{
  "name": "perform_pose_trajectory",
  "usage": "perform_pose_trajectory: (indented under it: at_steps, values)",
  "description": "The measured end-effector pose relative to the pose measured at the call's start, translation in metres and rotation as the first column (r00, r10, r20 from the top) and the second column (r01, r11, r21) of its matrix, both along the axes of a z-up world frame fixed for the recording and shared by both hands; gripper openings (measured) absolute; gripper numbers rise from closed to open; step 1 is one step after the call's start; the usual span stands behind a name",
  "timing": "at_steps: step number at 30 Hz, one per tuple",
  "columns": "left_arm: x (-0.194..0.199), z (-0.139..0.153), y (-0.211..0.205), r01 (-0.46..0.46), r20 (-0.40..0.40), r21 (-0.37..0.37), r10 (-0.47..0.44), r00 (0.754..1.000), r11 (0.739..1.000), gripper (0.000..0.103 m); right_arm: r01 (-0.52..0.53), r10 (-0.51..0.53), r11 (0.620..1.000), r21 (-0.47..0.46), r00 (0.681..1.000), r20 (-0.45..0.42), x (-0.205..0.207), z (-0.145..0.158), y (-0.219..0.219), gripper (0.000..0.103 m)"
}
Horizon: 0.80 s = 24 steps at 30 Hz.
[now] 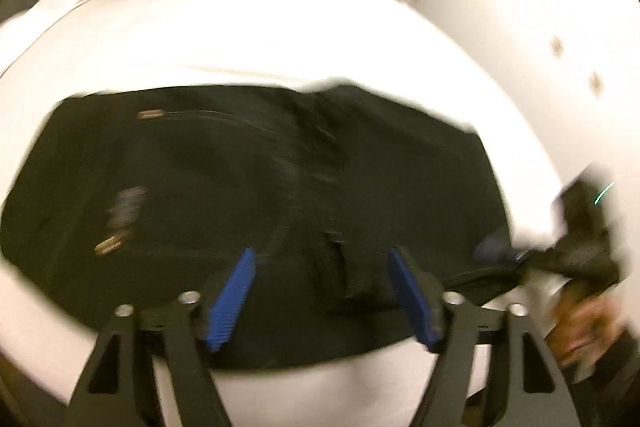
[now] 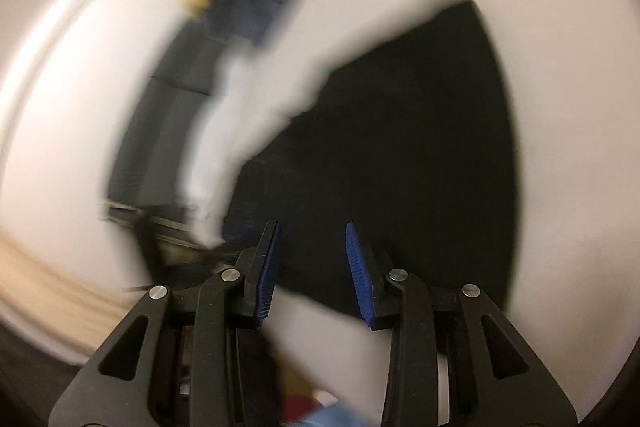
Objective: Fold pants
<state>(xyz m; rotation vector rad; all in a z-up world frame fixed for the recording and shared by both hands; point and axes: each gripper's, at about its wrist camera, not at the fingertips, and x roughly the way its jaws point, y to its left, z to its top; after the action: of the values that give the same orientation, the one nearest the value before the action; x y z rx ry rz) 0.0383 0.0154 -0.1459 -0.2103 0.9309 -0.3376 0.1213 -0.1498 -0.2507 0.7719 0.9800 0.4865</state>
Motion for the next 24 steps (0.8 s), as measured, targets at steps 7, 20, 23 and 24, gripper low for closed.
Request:
perform_pose_trajectory:
  at_steps: [7,20,23,24]
  values:
    - [-0.027,-0.007,0.136,-0.353,-0.033,-0.221,0.355,0.934,0.909,0.092,0.041,-0.047,0.997,0.068,0.996,0.079,-0.020,0.028,0.007,0.036]
    - [0.008,-0.059,0.200,-0.491,-0.246,-0.485,0.426,0.871,0.724,0.096,0.048,-0.074,0.971,0.235,0.992,0.103,-0.002,0.061,0.049,0.058]
    - [0.018,-0.058,0.203,-0.500,-0.274,-0.518,0.420,0.865,0.694,0.096,0.037,-0.063,0.971,0.236,0.993,0.105,0.004,0.063,0.055,0.058]
    - [0.022,-0.060,0.206,-0.506,-0.286,-0.529,0.418,0.862,0.681,0.096,0.033,-0.059,0.971,0.235,0.993,0.106,0.006,0.063,0.057,0.058]
